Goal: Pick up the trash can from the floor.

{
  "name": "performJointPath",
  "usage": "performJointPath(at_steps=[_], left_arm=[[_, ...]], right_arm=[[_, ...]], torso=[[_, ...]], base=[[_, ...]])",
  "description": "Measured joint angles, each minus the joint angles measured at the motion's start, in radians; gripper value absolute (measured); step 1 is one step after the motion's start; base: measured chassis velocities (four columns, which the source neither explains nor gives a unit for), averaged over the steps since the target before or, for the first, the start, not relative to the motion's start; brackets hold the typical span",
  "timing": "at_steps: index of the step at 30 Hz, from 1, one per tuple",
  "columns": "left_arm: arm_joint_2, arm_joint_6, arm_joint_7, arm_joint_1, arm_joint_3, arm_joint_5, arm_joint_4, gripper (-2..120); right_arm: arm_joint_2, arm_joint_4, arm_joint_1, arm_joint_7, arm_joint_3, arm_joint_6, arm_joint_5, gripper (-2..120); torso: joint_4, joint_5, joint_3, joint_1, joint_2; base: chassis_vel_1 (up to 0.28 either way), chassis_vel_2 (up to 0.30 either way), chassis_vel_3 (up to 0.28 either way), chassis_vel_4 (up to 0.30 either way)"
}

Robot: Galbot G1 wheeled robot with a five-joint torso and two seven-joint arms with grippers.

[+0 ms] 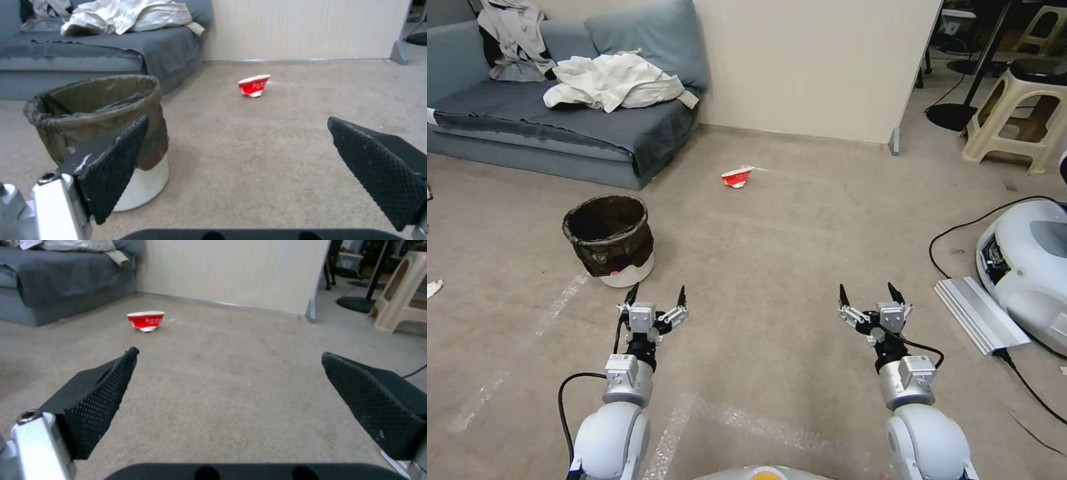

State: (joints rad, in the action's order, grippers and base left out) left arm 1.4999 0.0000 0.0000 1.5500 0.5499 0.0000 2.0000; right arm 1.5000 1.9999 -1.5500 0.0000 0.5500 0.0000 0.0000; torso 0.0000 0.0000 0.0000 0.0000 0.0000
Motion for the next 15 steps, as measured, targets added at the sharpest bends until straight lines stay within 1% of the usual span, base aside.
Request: performJointPath(at_steps=[15], left_arm=[[0.0, 0.0, 0.0, 0.0, 0.0, 0.0, 0.0, 100]], right_arm=[[0.0, 0.0, 0.0, 0.0, 0.0, 0.0, 0.0, 100]], torso=[[0.0, 0.0, 0.0, 0.0, 0.0]], base=[[0.0, 0.0, 0.0, 0.0]])
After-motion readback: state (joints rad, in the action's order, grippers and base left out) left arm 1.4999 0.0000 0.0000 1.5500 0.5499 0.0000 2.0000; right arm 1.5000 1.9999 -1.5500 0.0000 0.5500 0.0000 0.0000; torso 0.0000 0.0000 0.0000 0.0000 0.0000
